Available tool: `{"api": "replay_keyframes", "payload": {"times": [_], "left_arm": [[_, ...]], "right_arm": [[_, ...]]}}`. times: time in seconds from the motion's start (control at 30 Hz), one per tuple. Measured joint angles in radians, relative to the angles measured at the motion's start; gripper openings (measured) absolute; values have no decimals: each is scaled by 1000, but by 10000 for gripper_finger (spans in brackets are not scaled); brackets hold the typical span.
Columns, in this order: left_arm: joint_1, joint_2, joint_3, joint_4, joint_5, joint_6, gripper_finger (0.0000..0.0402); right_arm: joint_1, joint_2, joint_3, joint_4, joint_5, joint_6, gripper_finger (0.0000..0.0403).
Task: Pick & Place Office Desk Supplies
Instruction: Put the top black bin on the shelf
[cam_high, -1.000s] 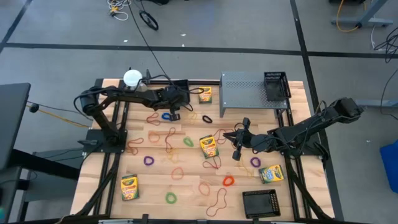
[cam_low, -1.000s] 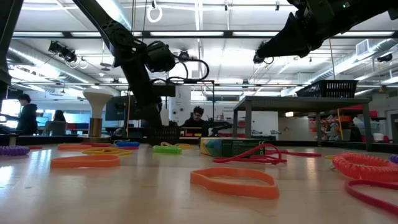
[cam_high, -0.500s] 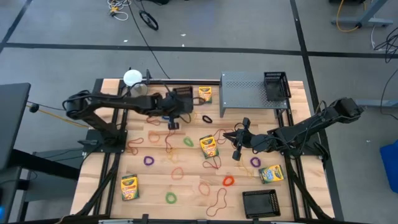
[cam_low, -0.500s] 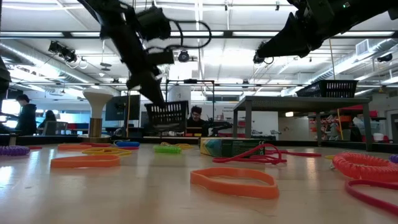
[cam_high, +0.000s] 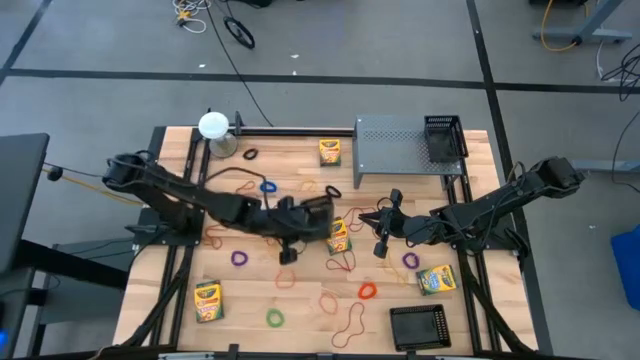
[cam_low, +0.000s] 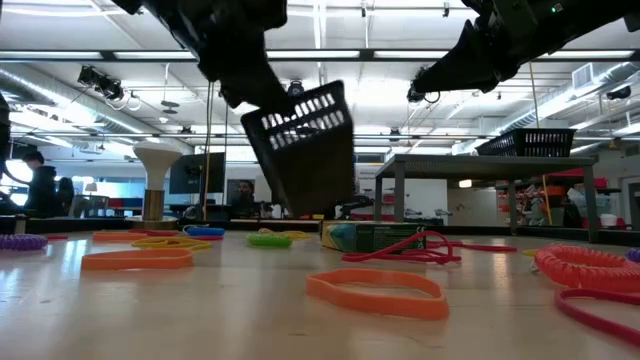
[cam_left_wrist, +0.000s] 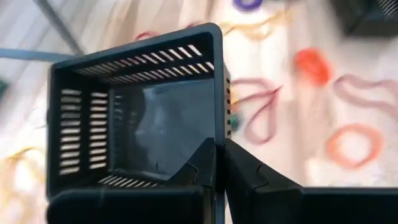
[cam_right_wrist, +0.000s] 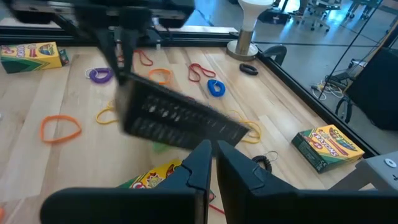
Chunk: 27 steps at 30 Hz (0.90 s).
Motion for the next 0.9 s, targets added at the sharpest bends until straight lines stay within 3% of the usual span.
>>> {"api": "replay_keyframes", "payload": {"times": [0.17,0.47,0.73,0.9], "left_arm": [[-11,54,0,126,-37,-88,19],[-2,235,148,140,-72,7,19],[-2,403,347,-67,-82,45,27],[-21,431,393,-168,-87,27,28]], "right_arm": [[0,0,0,0,0,0,34],[0,0,0,0,0,0,34],[0,0,0,0,0,0,34],[0,0,0,0,0,0,34]]}}
